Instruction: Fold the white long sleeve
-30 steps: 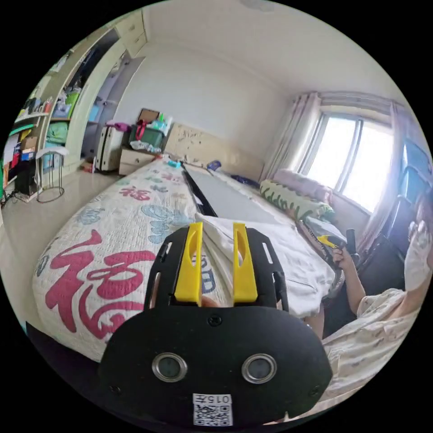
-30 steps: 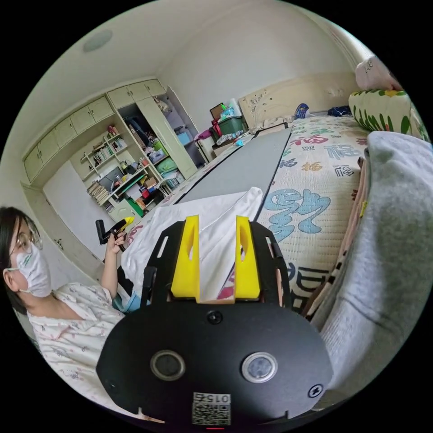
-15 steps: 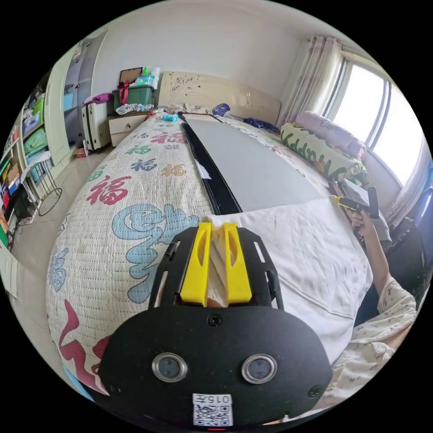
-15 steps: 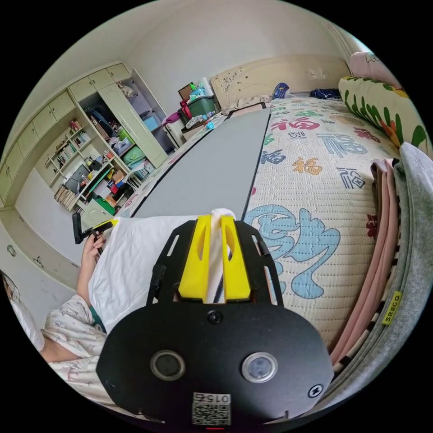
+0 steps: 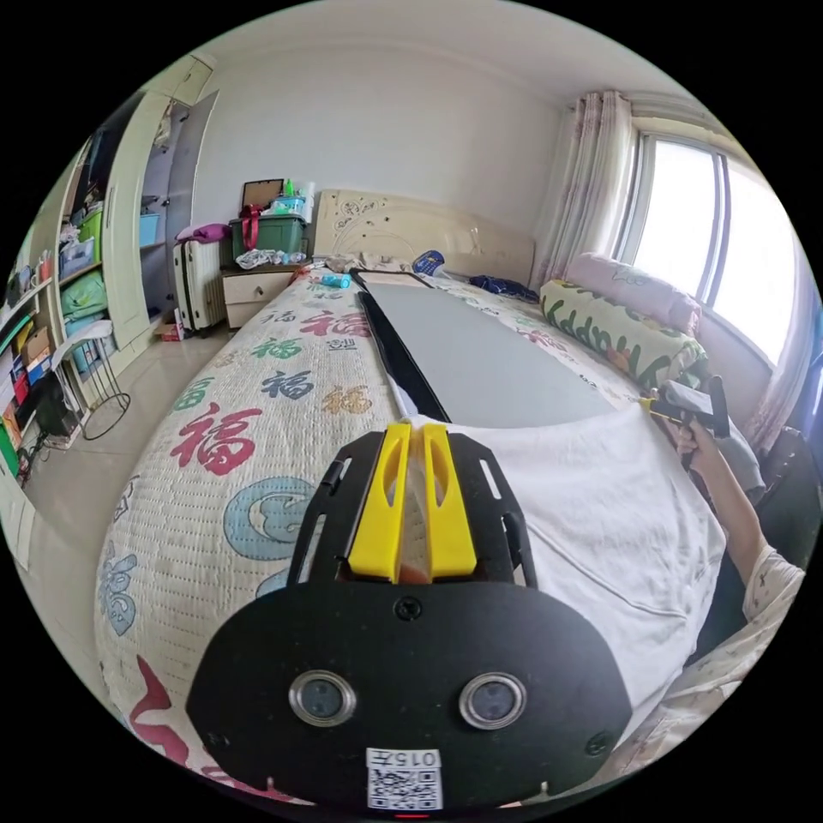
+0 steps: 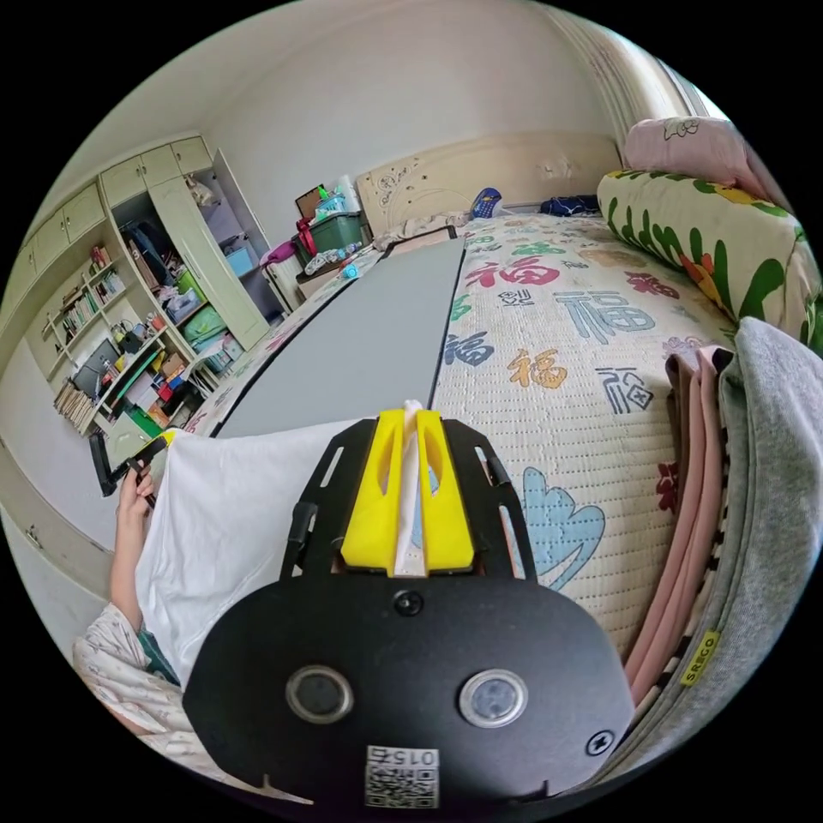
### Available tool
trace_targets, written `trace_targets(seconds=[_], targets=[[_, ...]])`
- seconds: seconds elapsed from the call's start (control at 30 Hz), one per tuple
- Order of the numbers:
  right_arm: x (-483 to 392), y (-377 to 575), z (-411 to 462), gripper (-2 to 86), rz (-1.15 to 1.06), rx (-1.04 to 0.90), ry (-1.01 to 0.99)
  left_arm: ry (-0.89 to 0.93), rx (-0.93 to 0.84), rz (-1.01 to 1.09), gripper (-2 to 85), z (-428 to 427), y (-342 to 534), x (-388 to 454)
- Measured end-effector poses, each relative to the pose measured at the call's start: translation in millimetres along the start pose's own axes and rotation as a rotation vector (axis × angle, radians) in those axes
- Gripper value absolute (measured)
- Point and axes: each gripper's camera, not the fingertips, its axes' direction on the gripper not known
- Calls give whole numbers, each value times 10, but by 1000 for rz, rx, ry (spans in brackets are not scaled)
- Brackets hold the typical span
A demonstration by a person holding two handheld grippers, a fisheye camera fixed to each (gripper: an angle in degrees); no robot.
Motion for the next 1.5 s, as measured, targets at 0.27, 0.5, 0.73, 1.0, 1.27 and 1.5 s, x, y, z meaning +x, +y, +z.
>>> trace_targets(seconds=[0.27,0.5,0.73,1.0,1.27,1.5], targets=[[-472,1247,-368,82,-208,109,78,52,102,144,114,-128,-332,894],[-1950,3060,-1517,80,-793,142,-166,707,180,1156,113,-1330,-628,3380],[-2943,4281,-1116,86,-967,-61,-250,943,-200,1629,112,-695,-280,5443],[-3105,4925,-437,90,-976,-195,-78,913,-248,1640,77,-589,-270,5961],[-3109,5441,-283,71,-1001,-204,74,881,-240,1623,58,-652,-493,6159],[-2971,5653,-147,63,-975,-188,103,833,-237,1597,77,-654,-627,6040]])
